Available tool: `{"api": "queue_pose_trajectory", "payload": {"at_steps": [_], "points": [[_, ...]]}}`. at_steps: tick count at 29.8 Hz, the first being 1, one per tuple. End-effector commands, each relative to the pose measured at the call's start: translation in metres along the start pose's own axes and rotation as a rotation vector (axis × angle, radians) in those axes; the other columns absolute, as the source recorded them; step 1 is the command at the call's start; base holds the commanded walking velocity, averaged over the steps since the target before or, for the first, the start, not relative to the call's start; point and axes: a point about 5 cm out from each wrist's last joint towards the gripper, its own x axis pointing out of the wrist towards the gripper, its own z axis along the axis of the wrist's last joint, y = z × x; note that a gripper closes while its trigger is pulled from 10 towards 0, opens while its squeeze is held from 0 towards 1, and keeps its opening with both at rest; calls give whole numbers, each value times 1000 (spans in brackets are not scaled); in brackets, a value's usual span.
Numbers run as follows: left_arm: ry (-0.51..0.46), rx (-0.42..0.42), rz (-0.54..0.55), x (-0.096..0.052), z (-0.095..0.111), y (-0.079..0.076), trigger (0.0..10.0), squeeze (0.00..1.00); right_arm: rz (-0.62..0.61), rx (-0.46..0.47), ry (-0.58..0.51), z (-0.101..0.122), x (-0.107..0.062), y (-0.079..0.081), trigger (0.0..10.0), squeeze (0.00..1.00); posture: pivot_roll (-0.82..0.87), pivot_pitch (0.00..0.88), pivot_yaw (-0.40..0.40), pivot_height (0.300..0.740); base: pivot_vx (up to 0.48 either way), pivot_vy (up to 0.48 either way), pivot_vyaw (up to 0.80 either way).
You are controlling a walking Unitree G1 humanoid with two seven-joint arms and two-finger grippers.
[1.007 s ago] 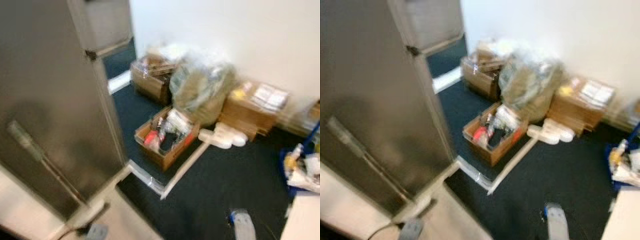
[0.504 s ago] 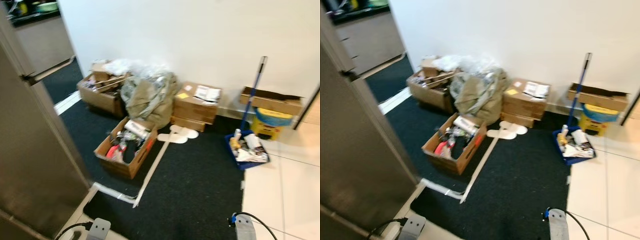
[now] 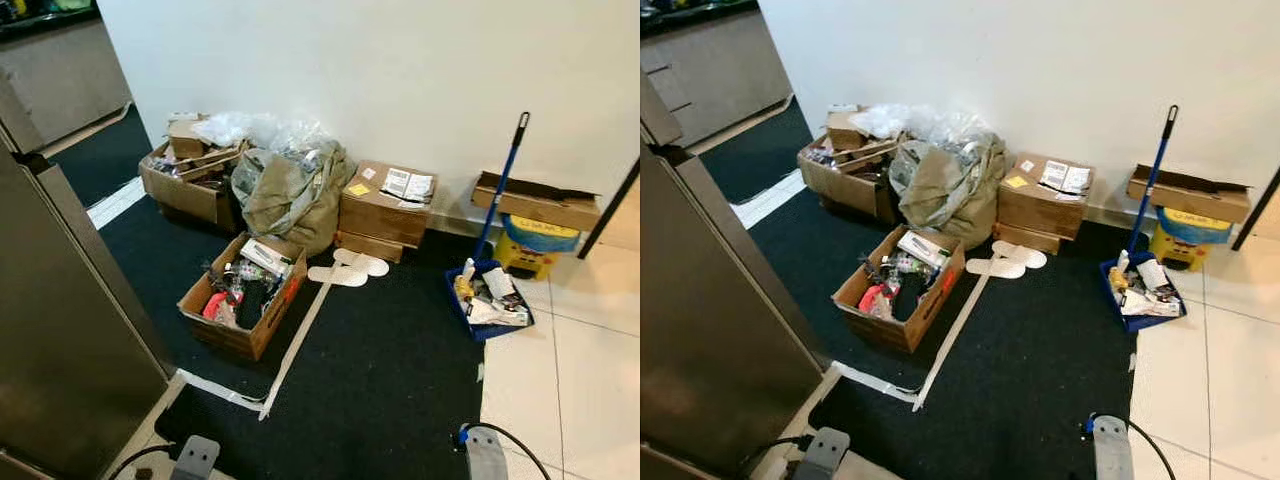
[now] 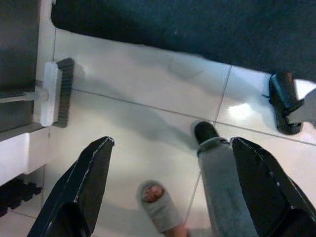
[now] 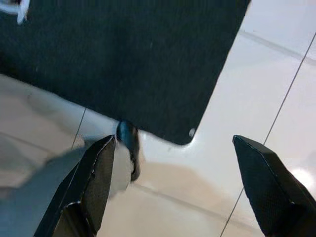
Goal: Sweep floor
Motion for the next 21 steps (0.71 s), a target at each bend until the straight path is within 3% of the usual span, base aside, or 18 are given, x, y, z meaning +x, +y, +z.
{"api": "queue_pose_trajectory", "payload": {"at_steps": [1,21], "points": [[5,-7,2,0,0,3,10000,0,-3,-13,-24,4,0,-1,10000,0,-105,0,69,740,0,-469,0],[8,-13,-5,0,0,1,10000,0,7,-88,-125,33,2,3,10000,0,-104,0,70,740,0,-479,0]]}}
